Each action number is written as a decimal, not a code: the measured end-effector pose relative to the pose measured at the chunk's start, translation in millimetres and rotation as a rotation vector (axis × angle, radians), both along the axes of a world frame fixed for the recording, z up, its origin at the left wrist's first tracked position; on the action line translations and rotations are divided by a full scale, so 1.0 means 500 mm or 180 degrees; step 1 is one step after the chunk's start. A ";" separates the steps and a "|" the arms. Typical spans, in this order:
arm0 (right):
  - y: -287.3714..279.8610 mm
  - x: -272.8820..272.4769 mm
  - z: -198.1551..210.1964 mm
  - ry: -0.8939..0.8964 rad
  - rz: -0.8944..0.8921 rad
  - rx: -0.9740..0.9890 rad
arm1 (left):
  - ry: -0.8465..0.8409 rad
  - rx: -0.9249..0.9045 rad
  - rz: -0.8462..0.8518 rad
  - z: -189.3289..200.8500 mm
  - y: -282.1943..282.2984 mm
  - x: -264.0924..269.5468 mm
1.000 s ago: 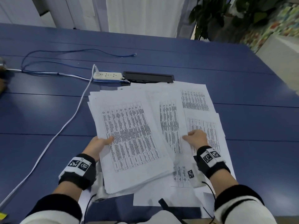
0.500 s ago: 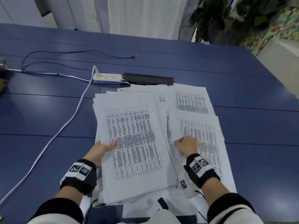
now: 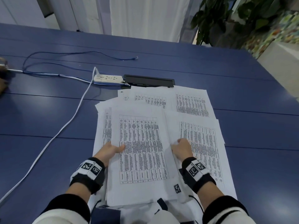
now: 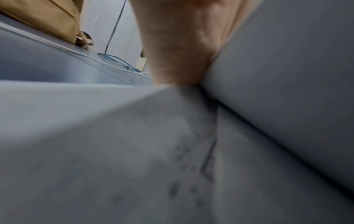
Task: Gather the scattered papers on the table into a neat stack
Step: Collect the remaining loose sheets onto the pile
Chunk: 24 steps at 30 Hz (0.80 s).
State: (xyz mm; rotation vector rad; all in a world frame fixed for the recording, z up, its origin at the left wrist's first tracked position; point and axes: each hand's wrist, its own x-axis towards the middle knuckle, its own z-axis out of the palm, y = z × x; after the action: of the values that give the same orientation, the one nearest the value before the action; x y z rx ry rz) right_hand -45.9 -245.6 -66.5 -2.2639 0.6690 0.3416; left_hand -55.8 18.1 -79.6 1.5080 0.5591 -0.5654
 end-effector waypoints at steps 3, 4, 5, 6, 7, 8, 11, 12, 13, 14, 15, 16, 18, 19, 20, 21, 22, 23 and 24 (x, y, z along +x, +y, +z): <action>-0.010 0.001 0.005 -0.0004 0.0024 0.0217 | 0.0023 0.0120 -0.0043 0.007 -0.013 -0.004; -0.019 0.002 0.004 0.0004 -0.0003 0.0307 | 0.0015 0.0128 -0.0065 0.006 -0.013 -0.004; -0.029 0.003 0.007 -0.0021 -0.0039 0.0410 | -0.0006 0.0079 -0.0085 0.006 -0.010 -0.005; -0.038 0.004 0.009 -0.0076 -0.0094 0.0522 | -0.0016 0.0073 -0.0097 0.007 -0.005 -0.005; -0.045 0.007 0.012 -0.0161 -0.0150 0.0632 | -0.0074 0.0071 -0.0091 0.007 0.001 -0.005; -0.049 0.010 0.017 -0.0193 -0.0199 0.0730 | -0.0108 0.0049 -0.0090 0.006 0.011 -0.006; -0.053 0.022 0.017 -0.0134 -0.0183 0.1063 | -0.0238 -0.0149 -0.0110 0.010 0.035 -0.010; -0.052 0.025 0.016 -0.0070 -0.0157 0.1261 | -0.0264 -0.0267 -0.0112 0.011 0.043 -0.012; -0.049 0.027 0.015 0.0000 -0.0153 0.1495 | -0.0213 -0.0415 -0.0078 0.014 0.048 -0.013; -0.045 0.028 0.015 0.0067 -0.0182 0.1688 | -0.0142 -0.0558 -0.0058 0.019 0.050 -0.015; -0.040 0.028 0.014 0.0100 -0.0184 0.1765 | -0.0044 -0.0652 -0.0007 0.018 0.054 -0.019; -0.034 0.030 0.008 0.0114 -0.0155 0.1741 | 0.0024 -0.0713 0.0003 0.019 0.056 -0.022; -0.018 0.032 0.005 0.0093 -0.0006 0.1542 | 0.0102 -0.0695 0.0015 0.016 0.060 -0.031; -0.010 0.036 0.002 0.0084 0.0077 0.1458 | 0.0122 -0.0666 -0.0008 0.017 0.061 -0.034; -0.001 0.038 0.004 0.0108 0.0171 0.1382 | 0.0135 -0.0651 -0.0032 0.013 0.062 -0.035; 0.006 0.040 0.005 0.0155 0.0275 0.1318 | 0.0145 -0.0639 -0.0050 0.011 0.063 -0.035; 0.011 0.040 0.007 0.0183 0.0349 0.1309 | 0.0143 -0.0642 -0.0065 0.011 0.061 -0.034; 0.016 0.040 0.010 0.0173 0.0373 0.1356 | 0.0141 -0.0637 -0.0080 0.011 0.061 -0.034; 0.018 0.039 0.013 0.0133 0.0392 0.1408 | 0.0127 -0.0626 -0.0092 0.010 0.060 -0.033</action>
State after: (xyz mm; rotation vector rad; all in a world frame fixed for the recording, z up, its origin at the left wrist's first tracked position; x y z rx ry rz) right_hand -26.2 -236.6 -59.8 -1.8808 0.4243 0.5408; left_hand -72.4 48.4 -74.6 1.3228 0.4983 -0.6550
